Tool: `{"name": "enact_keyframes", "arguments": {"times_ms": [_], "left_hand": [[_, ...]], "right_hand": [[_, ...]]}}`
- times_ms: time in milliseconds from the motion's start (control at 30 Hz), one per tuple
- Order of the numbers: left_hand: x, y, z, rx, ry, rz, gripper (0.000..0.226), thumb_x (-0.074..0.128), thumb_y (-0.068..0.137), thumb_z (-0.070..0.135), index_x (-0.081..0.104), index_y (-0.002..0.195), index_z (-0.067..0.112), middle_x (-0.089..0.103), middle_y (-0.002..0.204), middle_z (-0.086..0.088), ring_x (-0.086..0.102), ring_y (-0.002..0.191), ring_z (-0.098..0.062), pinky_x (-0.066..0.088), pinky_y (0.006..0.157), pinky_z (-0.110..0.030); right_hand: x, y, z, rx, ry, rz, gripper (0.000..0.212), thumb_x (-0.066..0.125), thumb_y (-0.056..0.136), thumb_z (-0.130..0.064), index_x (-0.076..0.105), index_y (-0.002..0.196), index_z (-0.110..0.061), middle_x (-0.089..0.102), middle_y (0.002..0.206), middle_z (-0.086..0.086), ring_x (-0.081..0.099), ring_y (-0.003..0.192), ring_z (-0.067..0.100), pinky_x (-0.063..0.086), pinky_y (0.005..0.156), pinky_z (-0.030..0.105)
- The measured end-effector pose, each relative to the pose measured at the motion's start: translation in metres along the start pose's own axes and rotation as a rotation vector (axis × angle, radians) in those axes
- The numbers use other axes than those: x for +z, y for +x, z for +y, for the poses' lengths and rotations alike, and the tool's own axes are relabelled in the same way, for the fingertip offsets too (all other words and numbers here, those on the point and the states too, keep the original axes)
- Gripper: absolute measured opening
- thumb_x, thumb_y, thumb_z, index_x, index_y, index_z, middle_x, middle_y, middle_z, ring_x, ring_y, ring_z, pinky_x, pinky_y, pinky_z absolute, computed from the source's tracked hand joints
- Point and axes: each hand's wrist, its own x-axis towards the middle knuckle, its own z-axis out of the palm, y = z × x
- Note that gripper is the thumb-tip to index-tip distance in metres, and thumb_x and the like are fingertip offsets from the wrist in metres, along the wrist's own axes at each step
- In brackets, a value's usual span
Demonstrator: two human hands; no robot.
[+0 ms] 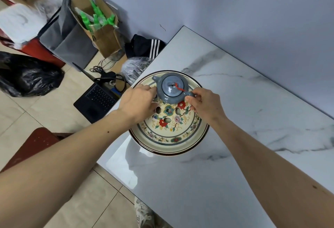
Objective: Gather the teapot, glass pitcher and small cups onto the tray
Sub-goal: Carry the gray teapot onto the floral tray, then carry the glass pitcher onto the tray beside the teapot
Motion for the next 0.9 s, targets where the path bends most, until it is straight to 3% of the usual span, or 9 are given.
{"name": "enact_keyframes", "arguments": {"times_ms": [100,233,533,700,900], "left_hand": [[-0.003,0.000,0.002,-0.008,0.046,-0.024,0.037,0.059,0.088,0.039,0.057,0.115,0.014,0.062,0.104,-0.004,0.055,0.106,-0.026,0.044,0.079,-0.036],[-0.014,-0.003,0.009,-0.018,0.088,-0.016,0.035,0.058,0.088,0.038,0.060,0.113,0.014,0.063,0.101,-0.004,0.058,0.102,-0.026,0.045,0.078,-0.035],[-0.063,-0.004,0.084,0.211,0.208,0.050,0.025,0.053,0.089,0.028,0.067,0.108,0.020,0.067,0.100,-0.003,0.063,0.096,-0.028,0.046,0.077,-0.036],[-0.066,-0.010,0.164,0.339,0.275,0.011,0.021,0.055,0.085,0.028,0.063,0.101,0.017,0.067,0.102,-0.004,0.061,0.103,-0.029,0.047,0.082,-0.038],[-0.043,-0.038,0.276,0.489,0.300,-0.006,0.026,0.054,0.089,0.034,0.063,0.107,0.017,0.066,0.103,-0.003,0.060,0.102,-0.026,0.045,0.081,-0.035]], "right_hand": [[-0.002,-0.001,0.001,0.049,0.000,0.010,0.030,0.067,0.085,-0.028,0.057,0.111,-0.016,0.070,0.082,0.005,0.068,0.074,0.020,0.056,0.074,0.036],[-0.012,-0.008,0.005,0.081,-0.050,0.017,0.032,0.069,0.084,-0.028,0.055,0.111,-0.020,0.066,0.081,0.000,0.061,0.073,0.011,0.045,0.060,0.022],[-0.091,-0.084,0.028,0.173,-0.199,0.172,0.014,0.061,0.087,-0.027,0.064,0.098,-0.020,0.067,0.088,-0.005,0.061,0.088,0.020,0.052,0.078,0.038],[-0.141,-0.156,0.070,0.243,-0.305,0.214,0.007,0.058,0.087,-0.023,0.064,0.091,-0.023,0.066,0.093,-0.003,0.060,0.087,0.019,0.051,0.075,0.036],[-0.197,-0.254,0.140,0.350,-0.362,0.263,0.007,0.056,0.089,-0.022,0.063,0.091,-0.023,0.063,0.094,-0.004,0.057,0.084,0.019,0.044,0.067,0.031]]}}
